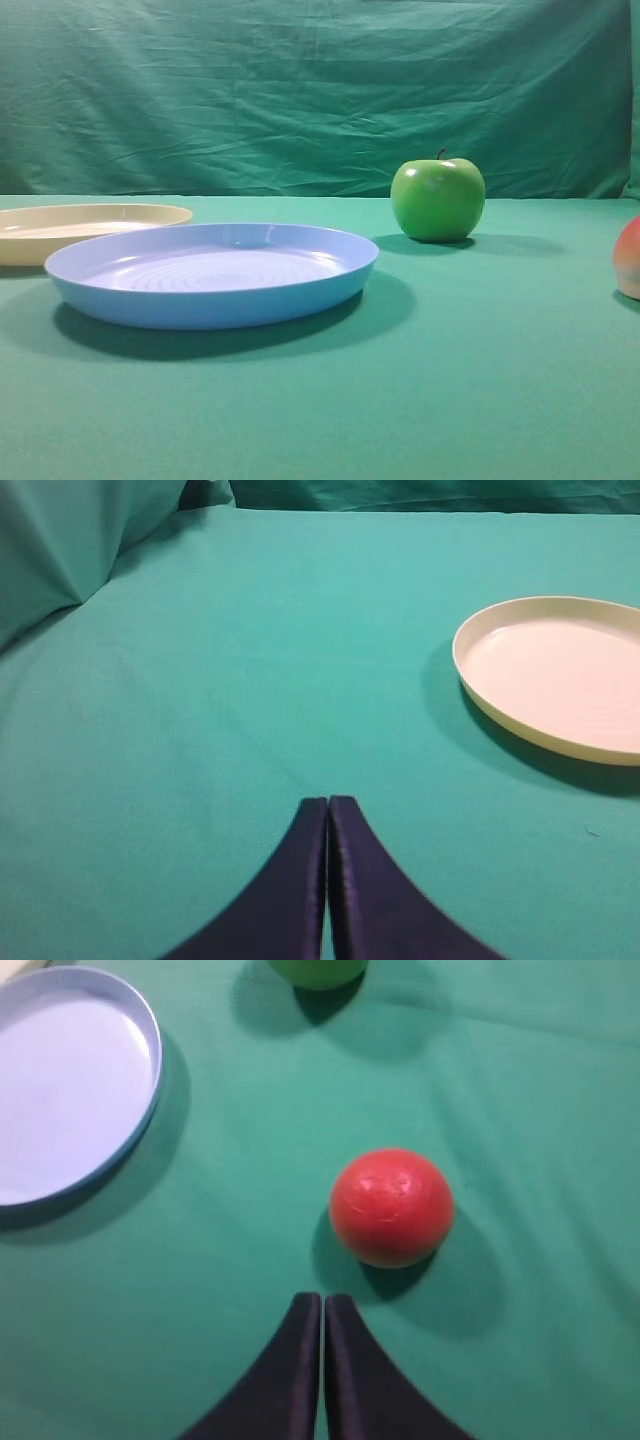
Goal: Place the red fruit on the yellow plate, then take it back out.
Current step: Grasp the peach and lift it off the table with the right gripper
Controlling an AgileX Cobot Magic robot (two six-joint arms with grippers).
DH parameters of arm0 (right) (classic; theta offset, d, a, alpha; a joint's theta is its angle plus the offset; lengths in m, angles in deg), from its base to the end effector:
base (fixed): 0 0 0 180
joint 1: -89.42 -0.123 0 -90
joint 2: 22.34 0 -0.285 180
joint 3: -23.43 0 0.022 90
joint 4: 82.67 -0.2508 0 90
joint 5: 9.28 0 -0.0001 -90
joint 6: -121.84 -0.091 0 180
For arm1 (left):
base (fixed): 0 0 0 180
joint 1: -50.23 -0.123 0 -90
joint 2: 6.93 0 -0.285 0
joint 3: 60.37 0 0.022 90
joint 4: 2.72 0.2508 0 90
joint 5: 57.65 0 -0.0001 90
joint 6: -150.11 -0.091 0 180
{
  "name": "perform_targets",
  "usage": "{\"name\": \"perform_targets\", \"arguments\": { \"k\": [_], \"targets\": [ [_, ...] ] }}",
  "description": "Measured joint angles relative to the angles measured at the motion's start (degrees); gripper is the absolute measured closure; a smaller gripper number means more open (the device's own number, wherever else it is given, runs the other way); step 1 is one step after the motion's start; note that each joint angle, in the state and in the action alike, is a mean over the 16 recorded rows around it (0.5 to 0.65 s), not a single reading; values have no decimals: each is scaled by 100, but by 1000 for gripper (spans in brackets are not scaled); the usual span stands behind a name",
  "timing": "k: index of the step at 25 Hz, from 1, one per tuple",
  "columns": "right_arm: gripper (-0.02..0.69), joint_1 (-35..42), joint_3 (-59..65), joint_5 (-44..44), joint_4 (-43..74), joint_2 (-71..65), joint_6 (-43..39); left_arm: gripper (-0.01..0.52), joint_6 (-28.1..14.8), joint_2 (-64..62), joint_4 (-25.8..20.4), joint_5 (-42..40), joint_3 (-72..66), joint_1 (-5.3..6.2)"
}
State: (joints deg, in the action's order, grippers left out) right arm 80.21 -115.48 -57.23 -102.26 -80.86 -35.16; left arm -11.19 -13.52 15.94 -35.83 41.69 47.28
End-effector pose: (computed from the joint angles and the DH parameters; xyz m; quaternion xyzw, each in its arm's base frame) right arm 0.1459 0.0466 0.2729 -0.1913 0.9296 0.1190 0.2916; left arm 0.0509 0.0135 0.1776 -0.0655 0.7917 0.0561 0.6048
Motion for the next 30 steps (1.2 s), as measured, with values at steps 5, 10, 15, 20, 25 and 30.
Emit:
{"name": "perform_targets", "arguments": {
  "k": [5,10,15,20,25,30],
  "targets": [
    [452,-49,-233,-11,-100,-949,450,514,0,0,0,0,0,0],
    [250,-53,-488,61,-176,-1879,811,514,0,0,0,0,0,0],
    [80,-53,-728,196,-227,-2760,1002,514,0,0,0,0,0,0],
    [18,-53,-920,406,-243,-3528,1033,514,0,0,0,0,0,0],
    [60,-53,-1050,655,-224,-4096,1038,514,0,0,0,0,0,0],
    [175,-53,-1134,824,-190,-4419,1041,514,0,0,0,0,0,0]
  ]
}}
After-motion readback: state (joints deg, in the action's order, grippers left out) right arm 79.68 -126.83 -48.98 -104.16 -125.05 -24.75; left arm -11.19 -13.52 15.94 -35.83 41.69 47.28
